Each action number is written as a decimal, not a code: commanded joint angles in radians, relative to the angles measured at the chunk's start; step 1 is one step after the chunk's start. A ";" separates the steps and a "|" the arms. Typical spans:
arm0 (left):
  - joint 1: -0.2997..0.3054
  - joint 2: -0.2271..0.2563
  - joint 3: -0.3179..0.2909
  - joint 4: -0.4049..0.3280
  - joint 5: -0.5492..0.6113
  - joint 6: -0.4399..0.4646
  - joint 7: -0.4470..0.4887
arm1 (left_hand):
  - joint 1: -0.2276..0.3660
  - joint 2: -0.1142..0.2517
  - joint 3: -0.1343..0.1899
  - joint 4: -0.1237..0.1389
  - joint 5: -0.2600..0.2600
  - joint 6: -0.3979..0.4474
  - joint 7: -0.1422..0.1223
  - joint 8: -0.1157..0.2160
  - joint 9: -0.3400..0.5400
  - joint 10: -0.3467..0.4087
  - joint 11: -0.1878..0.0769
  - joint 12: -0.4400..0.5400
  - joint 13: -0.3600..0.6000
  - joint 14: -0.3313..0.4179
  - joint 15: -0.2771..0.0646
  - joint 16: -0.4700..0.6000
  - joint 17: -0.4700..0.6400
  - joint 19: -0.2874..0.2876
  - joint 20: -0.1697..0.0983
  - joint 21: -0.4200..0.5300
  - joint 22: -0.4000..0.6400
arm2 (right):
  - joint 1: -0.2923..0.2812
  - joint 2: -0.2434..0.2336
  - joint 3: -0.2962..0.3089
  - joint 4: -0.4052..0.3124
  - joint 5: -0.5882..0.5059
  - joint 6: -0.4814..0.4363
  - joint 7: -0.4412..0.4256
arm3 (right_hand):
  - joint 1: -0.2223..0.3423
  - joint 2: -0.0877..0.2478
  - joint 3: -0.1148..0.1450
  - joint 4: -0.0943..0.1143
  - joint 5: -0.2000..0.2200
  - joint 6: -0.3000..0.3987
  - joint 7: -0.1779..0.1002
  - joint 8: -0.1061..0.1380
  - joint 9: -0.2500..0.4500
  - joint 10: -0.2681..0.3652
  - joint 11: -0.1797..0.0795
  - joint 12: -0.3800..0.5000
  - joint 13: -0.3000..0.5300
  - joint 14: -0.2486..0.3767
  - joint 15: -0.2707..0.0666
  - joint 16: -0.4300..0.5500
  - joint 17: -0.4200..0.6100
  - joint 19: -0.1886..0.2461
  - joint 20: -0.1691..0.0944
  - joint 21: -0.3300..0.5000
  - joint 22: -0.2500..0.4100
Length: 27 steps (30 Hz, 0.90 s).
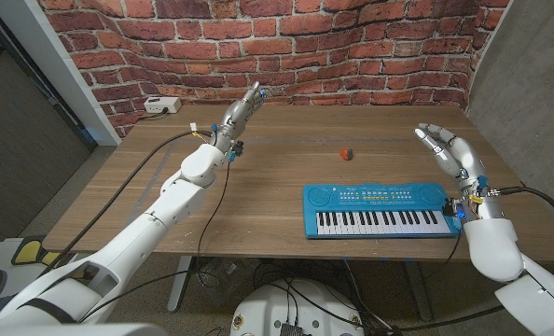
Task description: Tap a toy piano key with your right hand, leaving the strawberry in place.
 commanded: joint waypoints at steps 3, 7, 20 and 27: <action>0.012 -0.008 -0.003 0.005 0.002 0.004 0.025 | -0.001 0.002 -0.002 0.001 -0.001 0.005 -0.001 -0.002 0.003 0.003 -0.005 -0.003 0.005 -0.001 -0.002 0.000 0.005 -0.004 0.001 -0.003 0.002 | 0.217 -0.033 -0.092 0.176 0.135 0.142 0.082 | 0.005 0.009 0.005 0.001 -0.003 -0.002 0.016 -0.002 0.002 0.011 0.006 0.004 0.004 0.018 0.002 0.009 0.000 0.029 0.004 0.012 0.000; 0.020 0.001 -0.008 -0.014 0.004 0.017 0.035 | -0.001 0.002 -0.002 0.001 -0.001 0.005 -0.001 -0.002 0.003 0.002 -0.003 -0.004 0.005 -0.002 -0.002 0.000 0.005 -0.004 0.000 -0.002 0.003 | 0.260 -0.037 -0.116 0.221 0.183 0.170 0.097 | 0.008 0.009 0.006 0.000 -0.003 -0.001 0.022 -0.001 0.002 0.016 0.009 0.005 0.004 0.021 0.002 0.008 0.000 0.033 0.007 0.012 0.000; 0.057 0.026 -0.037 -0.048 -0.002 0.015 0.063 | -0.001 0.002 -0.004 0.001 -0.001 0.004 0.000 -0.002 0.003 0.004 -0.003 -0.003 0.005 -0.002 -0.002 0.000 0.005 -0.003 -0.002 -0.002 0.003 | 0.355 -0.063 -0.171 0.299 0.351 0.194 0.171 | 0.007 0.008 0.004 0.001 -0.004 0.003 0.030 0.001 0.001 0.025 0.010 0.006 0.004 0.025 0.004 0.006 0.000 0.026 0.001 0.006 -0.001; 0.072 0.035 -0.051 -0.057 -0.005 0.006 0.071 | -0.001 0.002 -0.005 0.001 -0.001 0.003 0.000 -0.002 0.003 0.003 -0.002 -0.004 0.005 -0.001 -0.002 0.001 0.005 -0.003 -0.002 -0.001 0.003 | 0.398 -0.082 -0.197 0.325 0.436 0.187 0.217 | 0.005 0.007 0.003 0.002 -0.005 -0.001 0.035 0.000 0.001 0.030 0.014 0.007 0.004 0.027 0.005 0.006 0.000 0.026 0.001 0.004 -0.001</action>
